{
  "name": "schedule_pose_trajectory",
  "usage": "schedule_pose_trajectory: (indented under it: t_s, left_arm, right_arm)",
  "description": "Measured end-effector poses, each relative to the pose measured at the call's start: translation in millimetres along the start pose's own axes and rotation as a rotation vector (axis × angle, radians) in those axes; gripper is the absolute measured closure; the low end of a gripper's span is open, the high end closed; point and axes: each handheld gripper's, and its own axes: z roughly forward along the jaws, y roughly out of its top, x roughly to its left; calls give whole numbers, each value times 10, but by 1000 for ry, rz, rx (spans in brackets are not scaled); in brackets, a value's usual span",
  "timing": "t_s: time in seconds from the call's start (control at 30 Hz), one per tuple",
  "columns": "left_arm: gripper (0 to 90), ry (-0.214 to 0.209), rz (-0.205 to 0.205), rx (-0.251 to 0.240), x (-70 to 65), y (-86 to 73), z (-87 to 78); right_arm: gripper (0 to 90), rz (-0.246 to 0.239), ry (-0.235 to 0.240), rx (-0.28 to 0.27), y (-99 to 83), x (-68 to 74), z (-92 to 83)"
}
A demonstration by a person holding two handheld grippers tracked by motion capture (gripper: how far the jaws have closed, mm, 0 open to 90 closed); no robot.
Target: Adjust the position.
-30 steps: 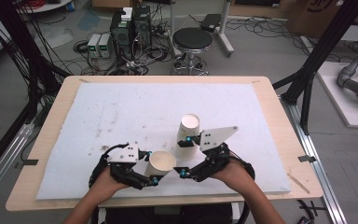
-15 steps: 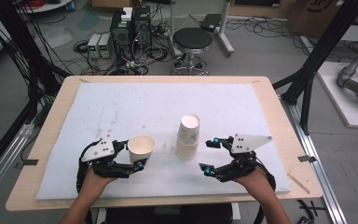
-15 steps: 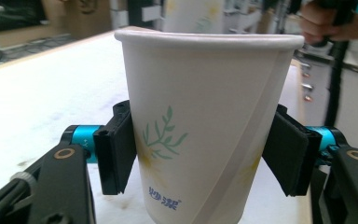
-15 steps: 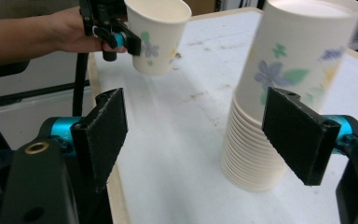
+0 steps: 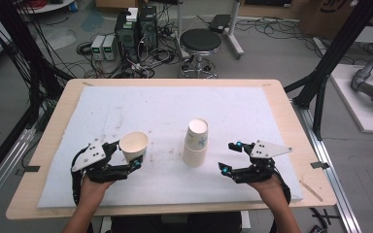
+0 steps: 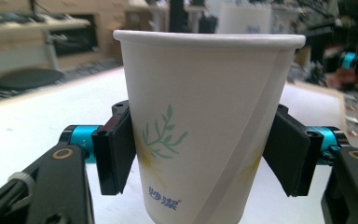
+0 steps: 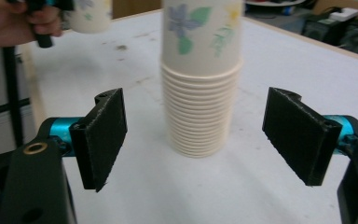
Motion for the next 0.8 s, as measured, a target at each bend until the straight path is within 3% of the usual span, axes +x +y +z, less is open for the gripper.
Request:
schedule_pose_trajectory:
  t_s: [0.17, 0.4, 0.8]
  left_arm:
    - [315, 83, 1, -64, 88, 9, -115]
    - [311, 166, -10, -96, 205, -9, -238]
    - [307, 209, -5, -90, 241, -21, -298]
  right_arm:
    - [224, 8, -79, 9, -63, -74, -19]
    - [225, 15, -114, 9, -96, -116, -43]
    - [233, 21, -132, 2, -105, -146, -67]
